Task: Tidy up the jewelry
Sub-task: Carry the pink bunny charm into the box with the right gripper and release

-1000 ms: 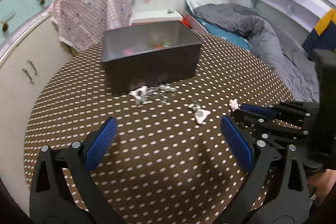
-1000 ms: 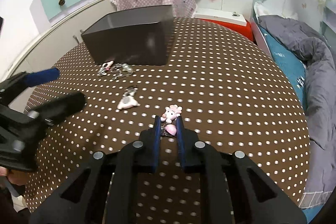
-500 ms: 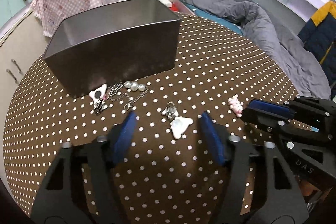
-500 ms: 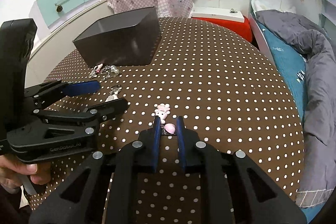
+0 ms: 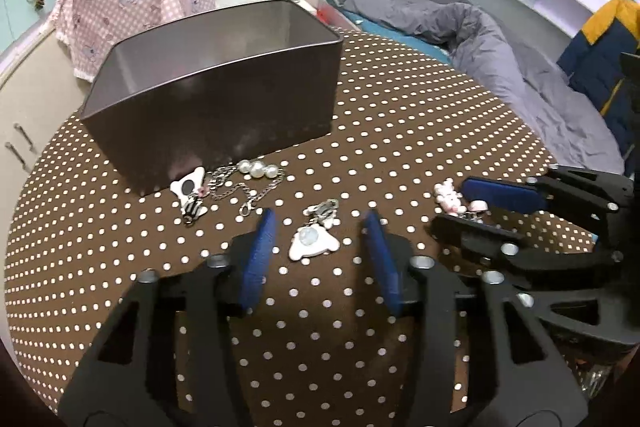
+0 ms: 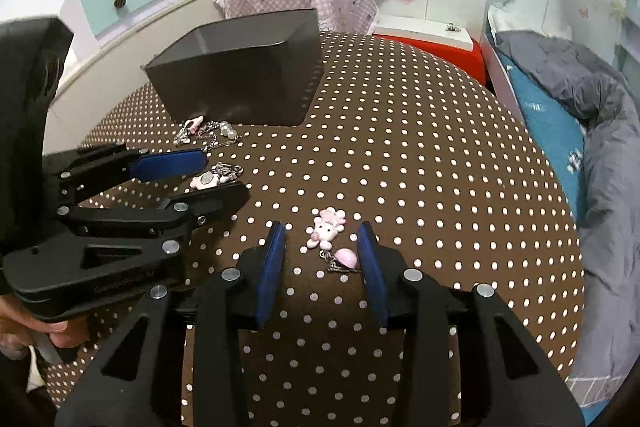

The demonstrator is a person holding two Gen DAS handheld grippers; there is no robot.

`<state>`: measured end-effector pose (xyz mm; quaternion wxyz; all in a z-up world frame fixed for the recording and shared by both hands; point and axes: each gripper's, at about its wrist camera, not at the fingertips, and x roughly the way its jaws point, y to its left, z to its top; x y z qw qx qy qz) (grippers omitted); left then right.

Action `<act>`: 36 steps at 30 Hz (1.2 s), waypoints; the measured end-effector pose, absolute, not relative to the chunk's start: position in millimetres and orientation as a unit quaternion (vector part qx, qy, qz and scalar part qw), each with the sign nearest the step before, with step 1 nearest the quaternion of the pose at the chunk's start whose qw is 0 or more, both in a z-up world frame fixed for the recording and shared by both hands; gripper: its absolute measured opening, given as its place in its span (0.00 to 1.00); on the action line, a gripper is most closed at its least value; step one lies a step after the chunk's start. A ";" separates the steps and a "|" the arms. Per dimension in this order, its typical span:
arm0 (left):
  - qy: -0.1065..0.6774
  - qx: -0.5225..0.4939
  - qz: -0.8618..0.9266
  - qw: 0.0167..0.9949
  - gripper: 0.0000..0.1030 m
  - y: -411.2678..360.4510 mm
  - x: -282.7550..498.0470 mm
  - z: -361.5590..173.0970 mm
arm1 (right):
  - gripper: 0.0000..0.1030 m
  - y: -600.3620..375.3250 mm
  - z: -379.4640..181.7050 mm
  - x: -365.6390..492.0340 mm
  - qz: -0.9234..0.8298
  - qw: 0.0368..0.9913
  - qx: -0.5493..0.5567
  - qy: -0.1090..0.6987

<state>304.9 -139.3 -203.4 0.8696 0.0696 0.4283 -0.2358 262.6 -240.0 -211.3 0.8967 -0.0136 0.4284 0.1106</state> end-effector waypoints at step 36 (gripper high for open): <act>0.280 0.008 -0.211 0.936 0.21 -23.9 302.7 -50.1 | 0.11 -214.8 -32.1 295.1 0.239 0.928 0.016 0.285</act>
